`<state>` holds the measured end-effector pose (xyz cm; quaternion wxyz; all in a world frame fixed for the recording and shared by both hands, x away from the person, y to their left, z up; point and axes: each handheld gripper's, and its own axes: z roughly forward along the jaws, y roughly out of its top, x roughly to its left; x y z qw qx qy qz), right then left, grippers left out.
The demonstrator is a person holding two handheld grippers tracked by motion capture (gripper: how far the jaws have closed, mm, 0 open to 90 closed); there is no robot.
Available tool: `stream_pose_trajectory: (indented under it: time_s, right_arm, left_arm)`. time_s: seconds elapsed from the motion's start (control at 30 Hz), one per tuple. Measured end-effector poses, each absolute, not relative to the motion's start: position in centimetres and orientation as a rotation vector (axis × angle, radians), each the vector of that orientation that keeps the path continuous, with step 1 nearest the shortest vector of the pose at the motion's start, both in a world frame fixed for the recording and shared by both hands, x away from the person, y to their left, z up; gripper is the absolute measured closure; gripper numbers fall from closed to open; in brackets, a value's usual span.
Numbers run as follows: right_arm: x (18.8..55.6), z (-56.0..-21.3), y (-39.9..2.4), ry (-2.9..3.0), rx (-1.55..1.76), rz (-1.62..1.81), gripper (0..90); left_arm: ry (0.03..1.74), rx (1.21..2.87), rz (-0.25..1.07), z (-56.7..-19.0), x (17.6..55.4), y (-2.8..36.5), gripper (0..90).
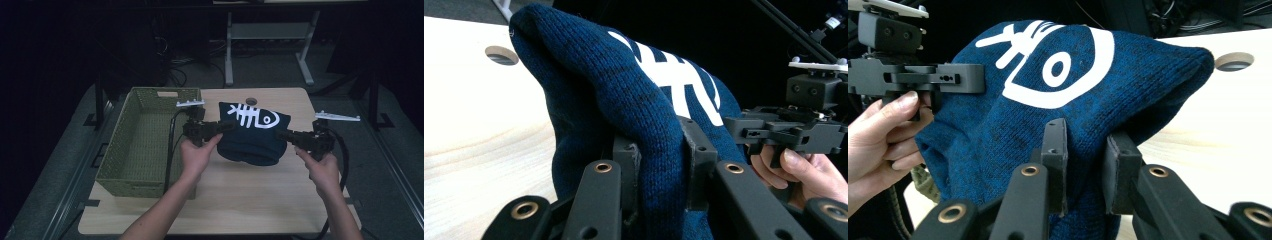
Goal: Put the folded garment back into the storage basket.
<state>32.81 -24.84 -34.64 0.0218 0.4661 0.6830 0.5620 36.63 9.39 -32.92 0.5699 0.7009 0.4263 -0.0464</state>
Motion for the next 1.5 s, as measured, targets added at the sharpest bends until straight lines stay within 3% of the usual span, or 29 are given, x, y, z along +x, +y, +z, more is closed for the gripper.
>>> stream_pose_trajectory:
  time_s: [1.5]
  right_arm:
    - [36.3, -32.5, -15.4, 2.292, 1.32, 1.772, 73.7]
  left_arm:
    - [1.065, 1.588, -0.048, -31.0, 36.1, 19.0, 73.1]
